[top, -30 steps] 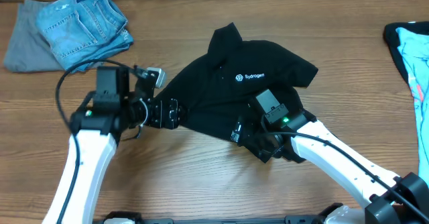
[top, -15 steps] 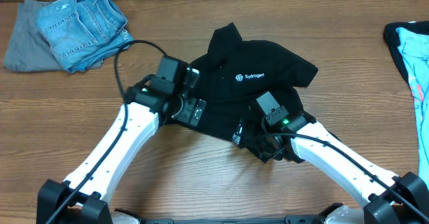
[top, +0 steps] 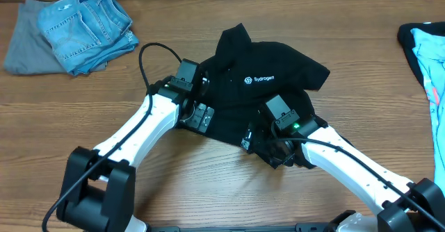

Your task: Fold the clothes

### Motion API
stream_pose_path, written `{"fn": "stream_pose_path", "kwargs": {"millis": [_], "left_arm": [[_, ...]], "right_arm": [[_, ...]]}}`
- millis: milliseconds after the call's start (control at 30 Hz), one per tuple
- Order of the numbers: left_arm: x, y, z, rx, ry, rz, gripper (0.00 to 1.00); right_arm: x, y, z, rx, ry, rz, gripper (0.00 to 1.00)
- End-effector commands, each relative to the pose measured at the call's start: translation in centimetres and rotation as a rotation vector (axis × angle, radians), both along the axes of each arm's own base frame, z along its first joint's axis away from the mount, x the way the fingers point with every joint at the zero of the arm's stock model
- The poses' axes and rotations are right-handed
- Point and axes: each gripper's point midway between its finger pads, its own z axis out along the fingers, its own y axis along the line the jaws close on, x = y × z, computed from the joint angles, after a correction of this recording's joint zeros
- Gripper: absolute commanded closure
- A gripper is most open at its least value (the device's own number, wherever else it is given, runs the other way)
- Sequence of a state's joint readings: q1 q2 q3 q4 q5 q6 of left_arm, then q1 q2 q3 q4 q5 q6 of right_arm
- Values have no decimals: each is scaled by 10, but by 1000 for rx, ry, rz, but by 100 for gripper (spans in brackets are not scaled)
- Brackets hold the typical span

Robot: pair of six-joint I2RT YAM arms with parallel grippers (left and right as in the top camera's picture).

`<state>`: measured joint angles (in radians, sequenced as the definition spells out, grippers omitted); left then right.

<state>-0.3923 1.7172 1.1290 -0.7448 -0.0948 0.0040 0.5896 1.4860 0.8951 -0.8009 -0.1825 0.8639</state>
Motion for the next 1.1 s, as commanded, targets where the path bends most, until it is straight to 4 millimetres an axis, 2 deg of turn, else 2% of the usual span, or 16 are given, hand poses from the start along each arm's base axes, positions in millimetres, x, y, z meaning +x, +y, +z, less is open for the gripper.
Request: {"fn": "stream_pose_path", "kwargs": {"millis": [0,233,300,367,433,567,767,933,1067], "left_arm": [[4,0,-3,20,6,-16,1],[4,0,-7,25,15,-16,50],[4,0,-7,24,15,-16,54],[4,0,-7,24,15,-16,63],[4,0,-7,24,13,-17,67],[5,1,-7,32,9,-22,96],[11,-1,-4,21,-12,-15,96],[22,-6,17,-8,-33,45,96],[31,-10,34,-20,-57,47,96]], "right_arm": [[1,-3,-1,-10,-8,-5,0],[-3,-5,-2,-21,9,-6,0],[-6,-7,-3,-30,23,-5,0],[-11,-10,-4,-42,40,-5,0],[-15,-13,-5,-55,60,-5,0],[-24,-19,-6,-79,96,-5,0],[-22,-19,-6,-82,86,-7,0],[-12,-14,-5,-59,45,-8,0],[-15,-16,-9,-74,67,-8,7]]}}
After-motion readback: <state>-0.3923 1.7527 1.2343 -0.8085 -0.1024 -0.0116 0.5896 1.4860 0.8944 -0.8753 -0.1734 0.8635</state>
